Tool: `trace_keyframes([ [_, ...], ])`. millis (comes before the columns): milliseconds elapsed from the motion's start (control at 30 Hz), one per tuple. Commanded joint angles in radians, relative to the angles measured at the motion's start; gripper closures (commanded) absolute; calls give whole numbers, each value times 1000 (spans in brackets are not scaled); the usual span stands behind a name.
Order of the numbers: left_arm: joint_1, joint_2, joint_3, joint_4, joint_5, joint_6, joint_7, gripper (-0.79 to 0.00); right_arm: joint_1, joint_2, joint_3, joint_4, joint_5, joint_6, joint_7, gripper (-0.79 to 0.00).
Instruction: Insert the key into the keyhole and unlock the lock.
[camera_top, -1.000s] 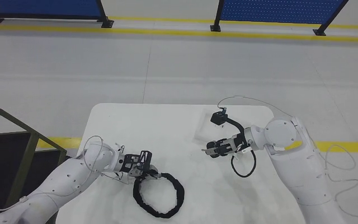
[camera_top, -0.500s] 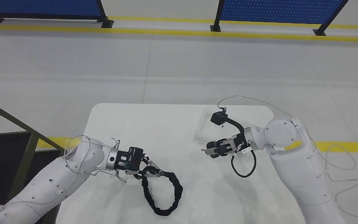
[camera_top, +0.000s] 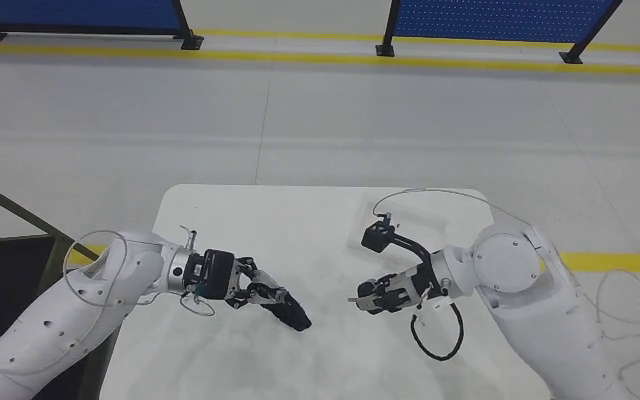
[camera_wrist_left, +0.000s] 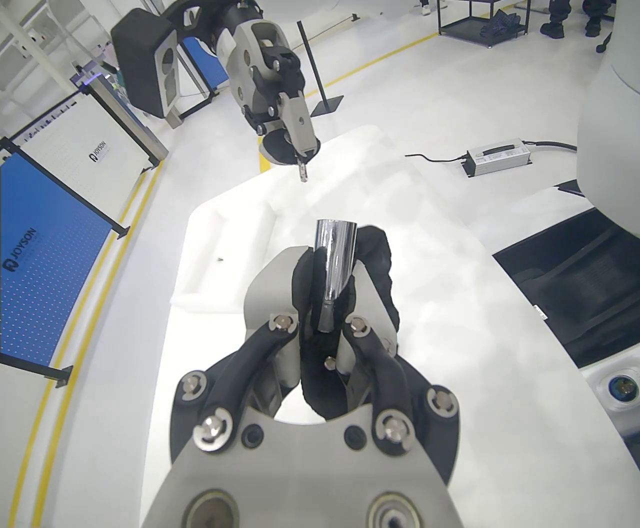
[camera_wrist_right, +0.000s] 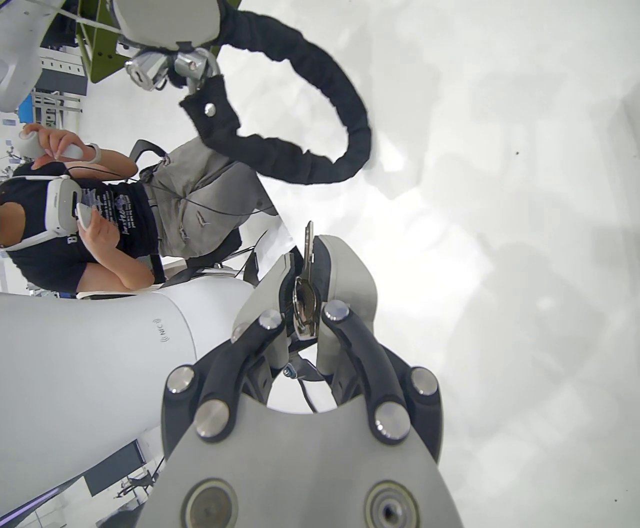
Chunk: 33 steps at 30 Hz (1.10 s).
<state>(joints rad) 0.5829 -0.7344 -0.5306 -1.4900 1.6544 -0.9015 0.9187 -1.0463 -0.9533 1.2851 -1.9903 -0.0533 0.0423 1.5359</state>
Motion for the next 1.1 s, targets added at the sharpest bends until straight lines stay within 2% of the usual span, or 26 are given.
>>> trace_keyframes([
  [0, -1, 8, -4, -20, -8, 8, 8, 0, 8, 13, 6, -24, 64, 21, 0, 0],
  [167, -12, 20, 6, -46, -32, 34, 34, 0, 34, 33, 46, -45, 175, 65, -1, 0],
  [800, -8, 20, 7, -47, -36, 37, 31, 0, 34, 33, 46, -45, 175, 65, -1, 0],
  [900, 17, 10, 13, -55, -81, 38, -19, 0, 19, 35, 38, -49, 173, 80, -15, 0],
  [1067, -2, -26, 28, -54, -114, 23, -82, 0, 66, 45, 14, -100, 172, 162, 0, 0],
])
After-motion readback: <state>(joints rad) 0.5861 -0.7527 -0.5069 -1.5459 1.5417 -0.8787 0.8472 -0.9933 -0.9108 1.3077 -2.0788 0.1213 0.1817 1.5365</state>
